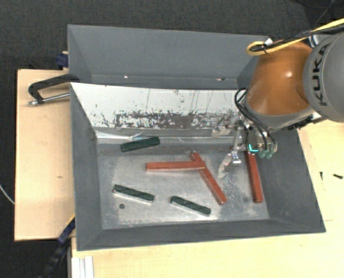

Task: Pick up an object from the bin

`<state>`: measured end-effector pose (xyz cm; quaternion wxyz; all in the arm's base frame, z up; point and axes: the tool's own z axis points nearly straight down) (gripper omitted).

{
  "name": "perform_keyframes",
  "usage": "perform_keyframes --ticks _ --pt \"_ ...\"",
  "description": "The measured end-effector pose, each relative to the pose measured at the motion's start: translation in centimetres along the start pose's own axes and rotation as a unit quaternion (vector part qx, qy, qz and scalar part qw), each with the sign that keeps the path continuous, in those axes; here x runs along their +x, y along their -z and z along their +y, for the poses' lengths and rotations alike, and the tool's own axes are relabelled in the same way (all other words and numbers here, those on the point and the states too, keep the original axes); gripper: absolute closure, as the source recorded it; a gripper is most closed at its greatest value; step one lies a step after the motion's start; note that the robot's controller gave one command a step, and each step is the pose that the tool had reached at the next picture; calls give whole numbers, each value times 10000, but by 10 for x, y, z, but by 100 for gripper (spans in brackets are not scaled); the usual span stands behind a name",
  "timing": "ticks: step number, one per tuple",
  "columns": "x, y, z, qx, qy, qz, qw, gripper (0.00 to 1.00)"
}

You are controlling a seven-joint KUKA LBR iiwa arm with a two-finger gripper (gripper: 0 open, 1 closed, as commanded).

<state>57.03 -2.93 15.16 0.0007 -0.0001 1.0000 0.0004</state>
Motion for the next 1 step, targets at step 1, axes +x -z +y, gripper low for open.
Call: perform_keyframes --ticks 1 --pt "-17 -73 54 5 555 19 9985 100"
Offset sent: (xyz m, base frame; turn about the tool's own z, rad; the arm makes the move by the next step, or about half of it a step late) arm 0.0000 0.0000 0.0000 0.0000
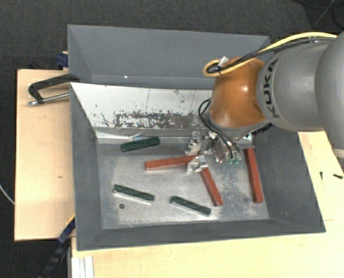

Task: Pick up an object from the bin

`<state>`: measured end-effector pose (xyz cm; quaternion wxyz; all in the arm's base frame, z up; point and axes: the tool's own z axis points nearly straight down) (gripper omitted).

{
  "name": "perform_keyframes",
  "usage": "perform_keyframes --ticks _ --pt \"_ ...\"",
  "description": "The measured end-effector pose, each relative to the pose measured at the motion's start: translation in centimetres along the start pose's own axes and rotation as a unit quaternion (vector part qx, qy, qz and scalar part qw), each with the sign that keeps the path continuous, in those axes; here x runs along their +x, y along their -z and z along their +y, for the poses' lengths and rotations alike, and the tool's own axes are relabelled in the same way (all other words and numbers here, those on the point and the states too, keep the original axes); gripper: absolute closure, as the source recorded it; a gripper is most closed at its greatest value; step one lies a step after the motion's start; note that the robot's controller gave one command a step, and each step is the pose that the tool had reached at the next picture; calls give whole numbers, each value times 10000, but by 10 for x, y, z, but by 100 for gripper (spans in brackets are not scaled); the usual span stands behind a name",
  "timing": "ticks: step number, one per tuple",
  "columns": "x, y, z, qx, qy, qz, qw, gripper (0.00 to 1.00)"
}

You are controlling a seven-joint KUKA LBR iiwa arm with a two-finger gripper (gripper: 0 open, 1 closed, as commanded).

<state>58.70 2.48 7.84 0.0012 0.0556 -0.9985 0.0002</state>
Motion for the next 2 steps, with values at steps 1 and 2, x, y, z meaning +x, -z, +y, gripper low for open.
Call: perform_keyframes --ticks 1,2 --pt "0 0 0 0 1 -2 10000 100" --pt "-8 205 -26 -1 -91 -36 10000 100"
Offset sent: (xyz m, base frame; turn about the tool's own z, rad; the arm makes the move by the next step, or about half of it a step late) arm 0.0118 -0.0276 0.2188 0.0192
